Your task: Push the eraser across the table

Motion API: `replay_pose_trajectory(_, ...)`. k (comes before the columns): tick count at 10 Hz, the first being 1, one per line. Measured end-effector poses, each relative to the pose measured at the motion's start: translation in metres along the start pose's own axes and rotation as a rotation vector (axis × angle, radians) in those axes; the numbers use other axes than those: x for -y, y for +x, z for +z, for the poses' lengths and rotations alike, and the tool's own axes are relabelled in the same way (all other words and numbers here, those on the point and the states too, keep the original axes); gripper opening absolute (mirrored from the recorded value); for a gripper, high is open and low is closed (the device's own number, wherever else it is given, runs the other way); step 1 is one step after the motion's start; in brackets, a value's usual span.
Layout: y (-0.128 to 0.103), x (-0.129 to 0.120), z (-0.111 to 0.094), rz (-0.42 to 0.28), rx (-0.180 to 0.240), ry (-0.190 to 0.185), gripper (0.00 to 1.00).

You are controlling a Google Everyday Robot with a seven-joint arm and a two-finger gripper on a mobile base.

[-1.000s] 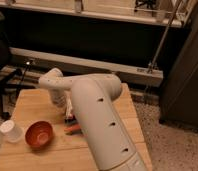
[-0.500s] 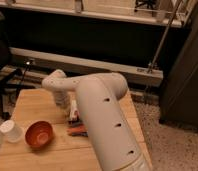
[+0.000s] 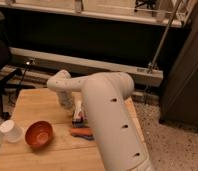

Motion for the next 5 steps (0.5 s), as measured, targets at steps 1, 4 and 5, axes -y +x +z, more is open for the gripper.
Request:
replay_pose_trajectory(1, 0.004, -0.001, 0.001, 0.008, 0.001, -0.002, 0.00)
replay_pose_trajectory(4, 0.017, -0.005, 0.005, 0.038, 0.009, -0.016, 0.00)
replay_pose_trajectory(5, 0.021, -0.006, 0.006, 0.049, 0.012, -0.019, 0.00)
